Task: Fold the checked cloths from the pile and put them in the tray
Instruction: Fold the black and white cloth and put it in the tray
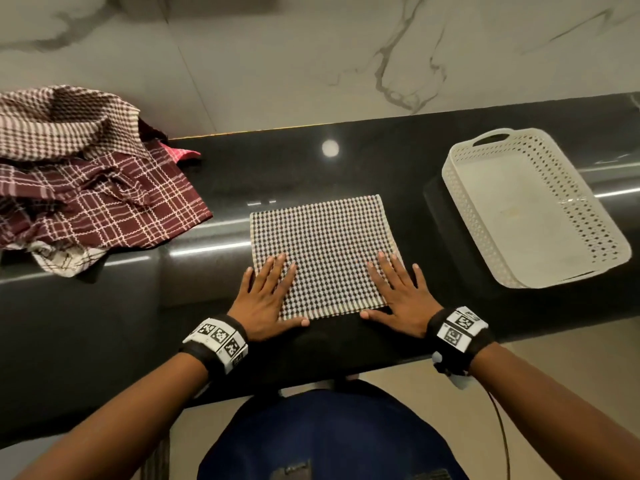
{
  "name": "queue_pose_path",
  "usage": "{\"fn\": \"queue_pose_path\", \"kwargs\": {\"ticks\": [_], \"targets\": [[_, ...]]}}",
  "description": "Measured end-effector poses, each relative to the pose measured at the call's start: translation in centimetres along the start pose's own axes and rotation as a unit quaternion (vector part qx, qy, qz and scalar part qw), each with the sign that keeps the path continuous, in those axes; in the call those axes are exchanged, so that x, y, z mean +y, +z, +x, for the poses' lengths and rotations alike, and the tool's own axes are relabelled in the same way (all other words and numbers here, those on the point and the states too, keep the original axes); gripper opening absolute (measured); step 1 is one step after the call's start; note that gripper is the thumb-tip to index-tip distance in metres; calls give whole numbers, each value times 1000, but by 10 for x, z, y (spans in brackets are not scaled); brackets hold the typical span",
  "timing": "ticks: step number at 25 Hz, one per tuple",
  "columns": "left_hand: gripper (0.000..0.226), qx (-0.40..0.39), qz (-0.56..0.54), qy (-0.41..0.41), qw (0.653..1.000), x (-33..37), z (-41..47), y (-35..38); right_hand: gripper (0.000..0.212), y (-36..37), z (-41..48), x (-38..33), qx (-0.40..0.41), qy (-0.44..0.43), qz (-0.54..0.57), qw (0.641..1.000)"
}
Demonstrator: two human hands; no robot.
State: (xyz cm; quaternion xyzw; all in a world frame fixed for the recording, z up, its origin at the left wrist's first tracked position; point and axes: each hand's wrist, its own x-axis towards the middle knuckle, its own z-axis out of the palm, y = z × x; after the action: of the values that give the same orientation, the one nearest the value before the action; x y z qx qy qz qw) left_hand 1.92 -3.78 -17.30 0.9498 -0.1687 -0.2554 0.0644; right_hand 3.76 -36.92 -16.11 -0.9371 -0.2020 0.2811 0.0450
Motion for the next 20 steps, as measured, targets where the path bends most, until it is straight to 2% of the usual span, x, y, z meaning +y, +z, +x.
{"fn": "queue_pose_path", "kwargs": {"ticks": [2, 5, 7, 9, 12, 14, 17, 20], "targets": [[99, 34, -32, -26, 999, 7, -2, -7, 89, -11, 1, 3, 65, 17, 34, 997], [49, 149, -92, -51, 983, 7, 23, -39, 50, -50, 34, 4, 207, 31, 105, 972], [32, 203, -96, -50, 973, 2, 53, -66, 38, -80, 69, 4, 227, 10, 153, 962], [41, 203, -67, -73, 974, -7, 83, -87, 51, -105, 100, 9, 199, 8, 153, 968], [53, 126, -30, -145, 981, -27, 109, -105, 74, -133, 132, 23, 107, 40, 85, 990], [50, 79, -30, -149, 985, -38, 116, -109, 71, -144, 143, 33, 47, 52, 43, 997], [46, 33, -33, -123, 991, -47, 121, -113, 61, -149, 159, 36, -25, 60, 52, 996], [41, 71, -95, -111, 987, -55, 121, -125, 52, -160, 165, 38, -5, 39, 72, 997]]}}
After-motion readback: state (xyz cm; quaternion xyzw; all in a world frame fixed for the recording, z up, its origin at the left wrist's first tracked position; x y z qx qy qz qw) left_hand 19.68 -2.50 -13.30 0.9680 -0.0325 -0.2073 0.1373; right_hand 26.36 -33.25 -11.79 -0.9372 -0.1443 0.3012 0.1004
